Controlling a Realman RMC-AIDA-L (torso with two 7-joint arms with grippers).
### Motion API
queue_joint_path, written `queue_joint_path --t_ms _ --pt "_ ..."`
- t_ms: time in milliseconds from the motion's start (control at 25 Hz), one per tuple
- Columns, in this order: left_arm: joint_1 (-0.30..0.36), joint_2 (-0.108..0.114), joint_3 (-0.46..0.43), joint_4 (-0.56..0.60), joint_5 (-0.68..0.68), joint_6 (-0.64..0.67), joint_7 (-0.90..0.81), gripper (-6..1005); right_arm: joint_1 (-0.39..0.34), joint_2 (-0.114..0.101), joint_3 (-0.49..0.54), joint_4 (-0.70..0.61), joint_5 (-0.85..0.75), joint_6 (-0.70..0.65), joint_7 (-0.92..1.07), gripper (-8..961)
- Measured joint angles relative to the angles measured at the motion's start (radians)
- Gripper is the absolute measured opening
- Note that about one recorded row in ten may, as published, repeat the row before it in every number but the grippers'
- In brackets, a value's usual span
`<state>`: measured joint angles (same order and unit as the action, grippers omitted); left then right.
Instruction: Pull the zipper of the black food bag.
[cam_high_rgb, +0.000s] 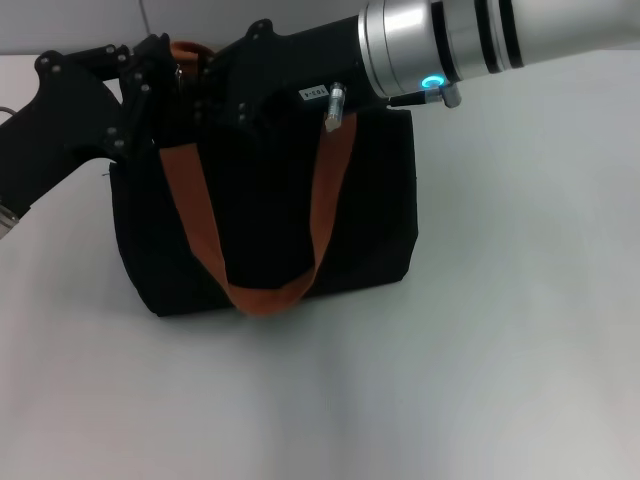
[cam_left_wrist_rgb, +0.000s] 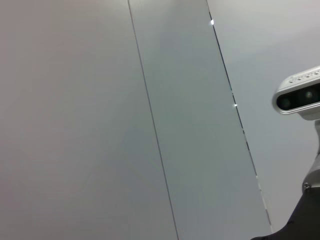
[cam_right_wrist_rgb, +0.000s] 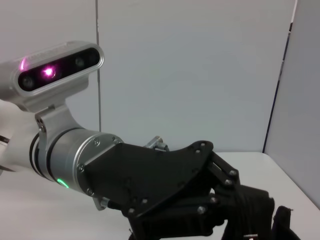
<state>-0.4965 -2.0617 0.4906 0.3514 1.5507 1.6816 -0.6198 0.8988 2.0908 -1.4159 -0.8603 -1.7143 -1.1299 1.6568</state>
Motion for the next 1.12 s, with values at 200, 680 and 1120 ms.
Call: queue_joint_path --t_ms 200,680,1120 --pt "0.009 0.000 -0.003 0.008 -0.002 -0.005 0.000 29 -0.032 0.000 -0.001 -0.048 0.001 -0.006 0.025 135" --pt "0.013 -0.004 -0.002 0.009 -0.003 -0.007 0.006 30 -0.044 -0.004 0.000 -0.081 -0.004 -0.004 0.130 7" --pt "0.027 -0.005 -0.004 0.007 -0.026 0.006 0.008 30 -0.017 -0.006 0.001 -0.127 -0.127 -0.003 0.322 -2"
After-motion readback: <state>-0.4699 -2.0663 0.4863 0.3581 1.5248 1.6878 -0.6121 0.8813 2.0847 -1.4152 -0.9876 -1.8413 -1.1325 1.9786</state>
